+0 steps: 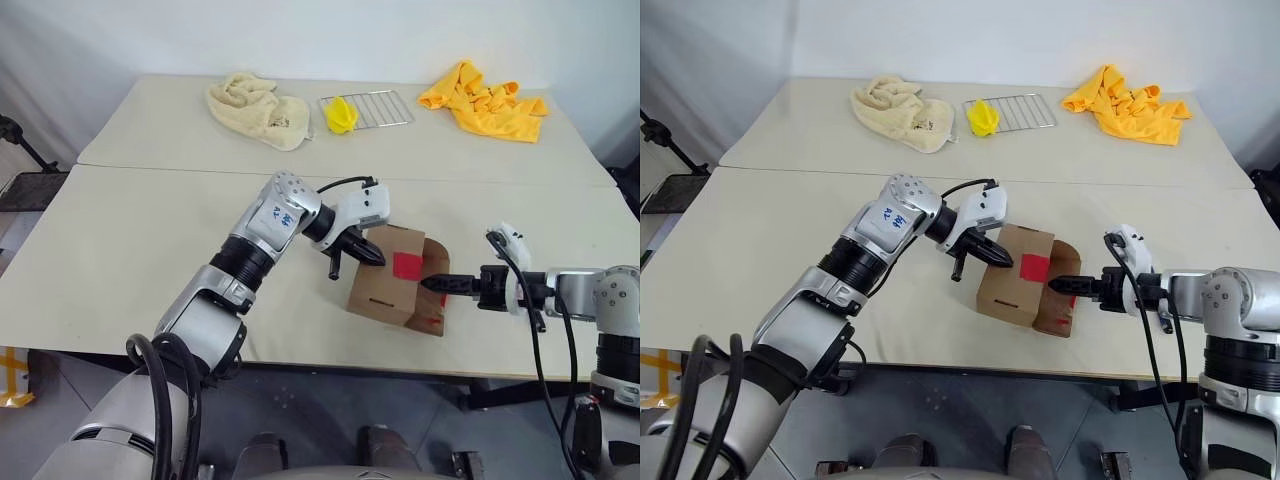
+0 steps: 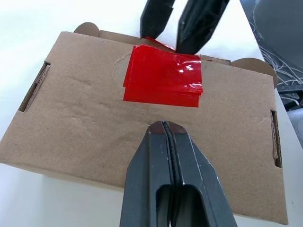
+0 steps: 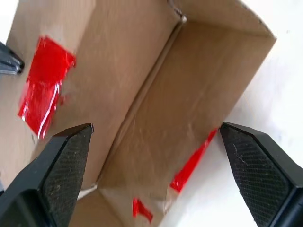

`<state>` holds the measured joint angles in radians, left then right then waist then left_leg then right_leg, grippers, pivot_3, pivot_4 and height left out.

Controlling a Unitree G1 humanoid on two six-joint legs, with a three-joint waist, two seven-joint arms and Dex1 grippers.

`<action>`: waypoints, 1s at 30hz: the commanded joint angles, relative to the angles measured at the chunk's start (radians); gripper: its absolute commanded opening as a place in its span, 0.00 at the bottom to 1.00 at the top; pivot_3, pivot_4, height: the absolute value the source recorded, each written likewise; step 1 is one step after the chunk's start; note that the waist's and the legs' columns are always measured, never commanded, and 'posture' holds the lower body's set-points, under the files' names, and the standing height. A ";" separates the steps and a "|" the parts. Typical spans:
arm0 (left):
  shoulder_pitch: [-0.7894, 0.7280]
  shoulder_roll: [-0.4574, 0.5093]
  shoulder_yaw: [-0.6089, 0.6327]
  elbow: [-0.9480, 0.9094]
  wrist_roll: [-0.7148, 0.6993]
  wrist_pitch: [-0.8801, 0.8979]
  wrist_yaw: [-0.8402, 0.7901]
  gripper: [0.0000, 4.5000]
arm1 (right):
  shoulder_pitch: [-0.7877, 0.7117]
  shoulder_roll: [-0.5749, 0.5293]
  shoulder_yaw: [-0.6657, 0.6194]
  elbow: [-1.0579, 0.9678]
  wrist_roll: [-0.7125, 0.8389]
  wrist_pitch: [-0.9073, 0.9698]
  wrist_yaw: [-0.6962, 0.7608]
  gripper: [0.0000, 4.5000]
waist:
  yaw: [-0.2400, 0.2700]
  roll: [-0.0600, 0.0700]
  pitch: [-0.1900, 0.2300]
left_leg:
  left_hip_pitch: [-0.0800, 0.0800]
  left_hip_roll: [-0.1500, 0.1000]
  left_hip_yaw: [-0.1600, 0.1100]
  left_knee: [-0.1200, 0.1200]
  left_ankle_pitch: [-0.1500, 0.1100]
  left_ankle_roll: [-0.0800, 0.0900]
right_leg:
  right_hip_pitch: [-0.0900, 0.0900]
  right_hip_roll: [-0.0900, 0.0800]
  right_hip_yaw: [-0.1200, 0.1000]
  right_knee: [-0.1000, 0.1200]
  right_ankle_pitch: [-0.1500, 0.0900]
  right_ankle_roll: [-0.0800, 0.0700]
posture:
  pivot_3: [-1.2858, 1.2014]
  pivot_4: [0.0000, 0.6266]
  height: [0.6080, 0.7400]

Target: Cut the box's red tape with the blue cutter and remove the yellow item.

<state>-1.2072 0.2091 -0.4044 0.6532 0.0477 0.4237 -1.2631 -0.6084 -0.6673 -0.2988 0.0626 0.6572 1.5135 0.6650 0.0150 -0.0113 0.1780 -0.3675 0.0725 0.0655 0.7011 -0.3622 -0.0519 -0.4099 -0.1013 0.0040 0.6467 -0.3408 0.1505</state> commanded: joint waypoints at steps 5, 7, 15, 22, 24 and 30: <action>0.028 0.012 -0.050 0.030 0.049 0.020 0.002 0.00 | -0.019 0.025 0.027 0.092 -0.002 -0.072 0.007 0.71 | -0.013 0.000 0.000 | 0.001 0.000 0.000 0.000 0.000 0.000 | 0.001 0.000 0.000 0.000 0.001 0.000 | 0.52 0.24 1.00; 0.028 0.012 -0.050 0.031 0.049 0.020 0.004 0.00 | -0.021 0.030 0.029 0.097 0.001 -0.077 0.006 0.56 | -0.015 0.000 -0.001 | 0.000 0.000 0.000 0.000 0.000 0.000 | 0.001 0.000 0.000 0.000 0.001 0.000 | 0.52 0.24 1.00; 0.022 0.007 -0.049 0.038 0.048 0.017 0.008 0.00 | -0.012 0.019 0.034 0.081 0.004 -0.075 0.008 0.01 | -0.016 0.000 -0.001 | 0.000 0.000 0.000 0.000 0.000 0.000 | 0.000 0.000 0.000 0.000 0.001 0.000 | 0.52 0.24 1.00; 0.013 -0.007 -0.043 0.065 0.049 -0.002 0.021 0.00 | 0.000 0.006 0.026 0.031 0.025 -0.040 0.016 0.01 | -0.015 0.000 -0.001 | 0.000 0.000 0.000 0.000 0.000 0.000 | 0.000 0.000 0.000 0.000 0.001 0.000 | 0.52 0.24 1.00; 0.012 -0.011 -0.043 0.070 0.050 -0.005 0.024 0.00 | 0.000 0.014 0.036 0.034 0.024 -0.042 0.022 0.01 | -0.015 0.000 -0.001 | 0.000 0.000 0.000 0.000 0.000 0.000 | 0.000 0.000 0.000 -0.001 0.001 0.000 | 0.52 0.24 1.00; 0.010 -0.016 -0.042 0.078 0.050 -0.014 0.026 0.00 | -0.030 0.024 0.071 0.082 0.010 -0.083 0.044 0.01 | -0.016 0.000 -0.001 | 0.000 0.000 0.000 0.000 0.000 0.000 | 0.001 0.000 0.000 -0.001 0.001 0.000 | 0.52 0.24 1.00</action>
<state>-1.2155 0.2087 -0.4022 0.6854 0.0479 0.4024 -1.2604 -0.6122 -0.6544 -0.2570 0.1583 0.6371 1.4396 0.6678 -0.0008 -0.0110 0.1772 -0.3673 0.0725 0.0654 0.7012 -0.3619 -0.0516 -0.4093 -0.1012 0.0044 0.6462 -0.3400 0.1508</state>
